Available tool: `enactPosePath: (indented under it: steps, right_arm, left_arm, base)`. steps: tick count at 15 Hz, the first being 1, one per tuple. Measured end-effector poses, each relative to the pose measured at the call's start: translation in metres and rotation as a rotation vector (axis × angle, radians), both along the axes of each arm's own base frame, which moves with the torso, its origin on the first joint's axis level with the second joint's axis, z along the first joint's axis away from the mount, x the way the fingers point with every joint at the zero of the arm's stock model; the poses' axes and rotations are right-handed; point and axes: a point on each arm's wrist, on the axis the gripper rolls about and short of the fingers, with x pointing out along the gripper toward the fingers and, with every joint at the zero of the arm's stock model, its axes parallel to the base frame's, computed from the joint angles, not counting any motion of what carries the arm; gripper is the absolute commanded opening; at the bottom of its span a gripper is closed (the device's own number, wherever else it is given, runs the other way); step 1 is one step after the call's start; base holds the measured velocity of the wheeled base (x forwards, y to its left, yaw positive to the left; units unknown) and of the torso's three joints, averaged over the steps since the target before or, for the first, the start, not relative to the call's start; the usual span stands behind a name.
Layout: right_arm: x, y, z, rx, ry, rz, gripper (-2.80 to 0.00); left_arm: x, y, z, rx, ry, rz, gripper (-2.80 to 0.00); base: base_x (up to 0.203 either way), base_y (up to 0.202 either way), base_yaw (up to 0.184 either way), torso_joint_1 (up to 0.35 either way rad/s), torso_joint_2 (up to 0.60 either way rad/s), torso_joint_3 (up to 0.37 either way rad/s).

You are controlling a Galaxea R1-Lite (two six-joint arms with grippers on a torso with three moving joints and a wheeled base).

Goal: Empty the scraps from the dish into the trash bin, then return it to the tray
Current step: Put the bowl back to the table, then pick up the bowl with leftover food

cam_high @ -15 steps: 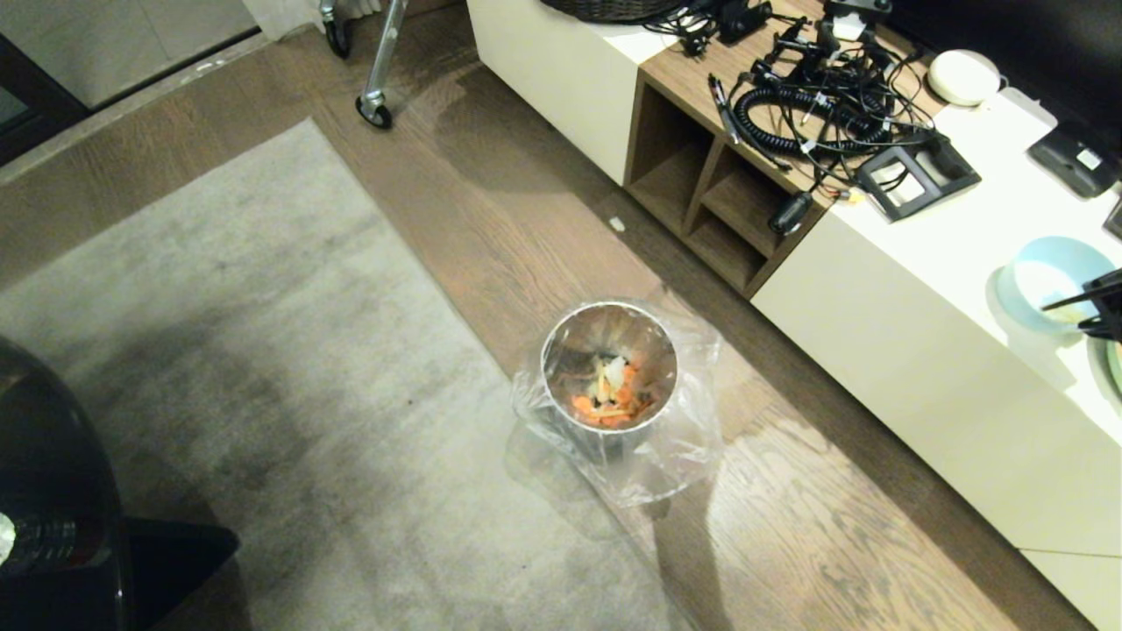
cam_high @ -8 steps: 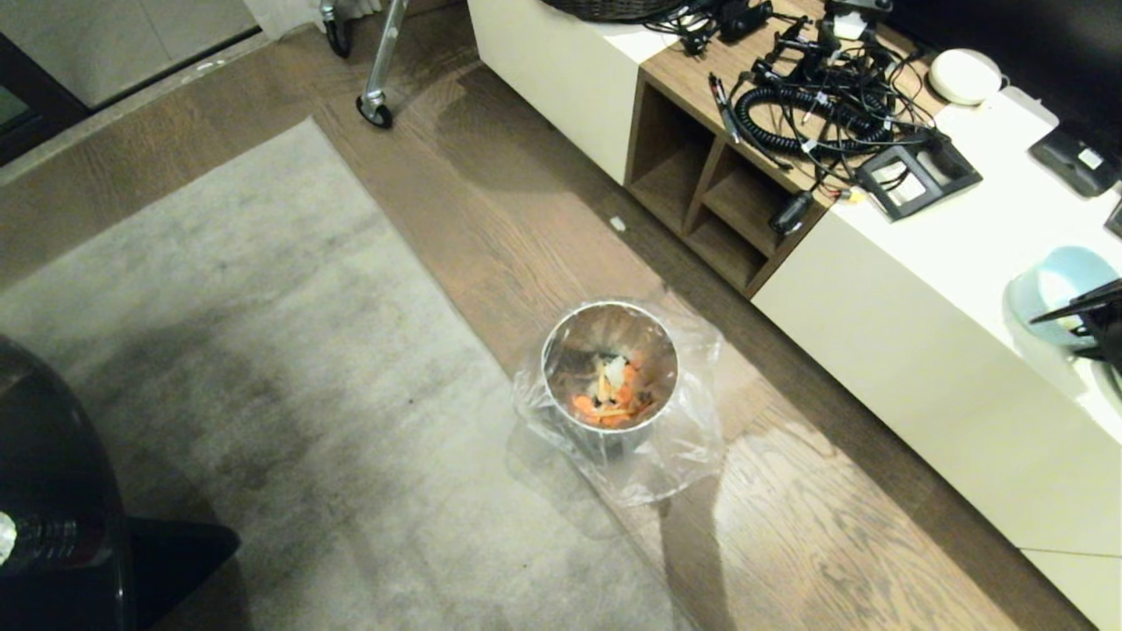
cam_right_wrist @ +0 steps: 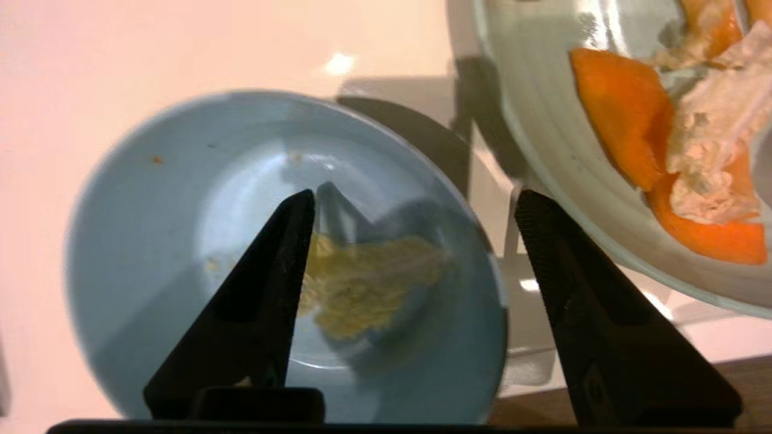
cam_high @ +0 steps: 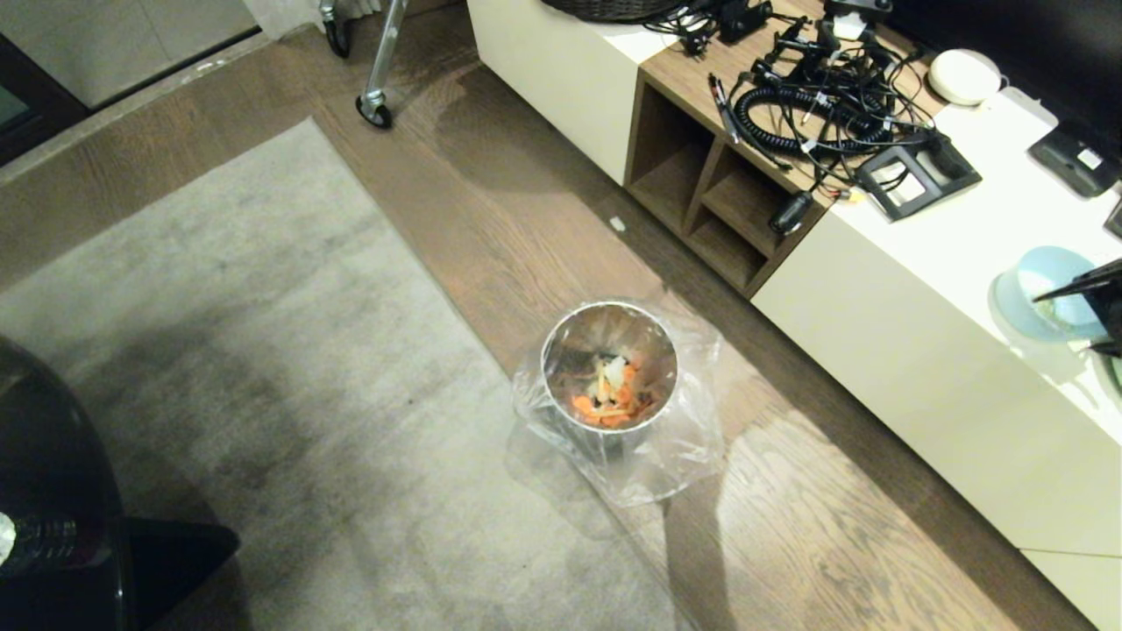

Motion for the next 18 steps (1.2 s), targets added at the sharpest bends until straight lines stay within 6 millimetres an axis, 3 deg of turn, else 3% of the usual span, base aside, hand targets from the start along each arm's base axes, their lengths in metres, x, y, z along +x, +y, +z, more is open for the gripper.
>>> enactPosePath:
  steps: [8,13,18]
  right_arm:
    - [-0.004,0.005,0.006,0.044,0.06,0.008,0.0]
    - [-0.009,0.012,0.021,0.071,-0.006,0.009,0.0]
    - [-0.009,0.013,0.022,0.072,-0.008,0.011,0.0]
  left_arm:
    - [0.0,0.0,0.0,0.0,0.0,0.0,-2.8]
    - [0.0,0.0,0.0,0.0,0.0,0.0,-2.8]
    - [0.0,0.0,0.0,0.0,0.0,0.0,-2.8]
  base:
    - [0.0,0.0,0.0,0.0,0.0,0.0]
    - [0.0,0.0,0.0,0.0,0.0,0.0]
    - [0.0,0.0,0.0,0.0,0.0,0.0]
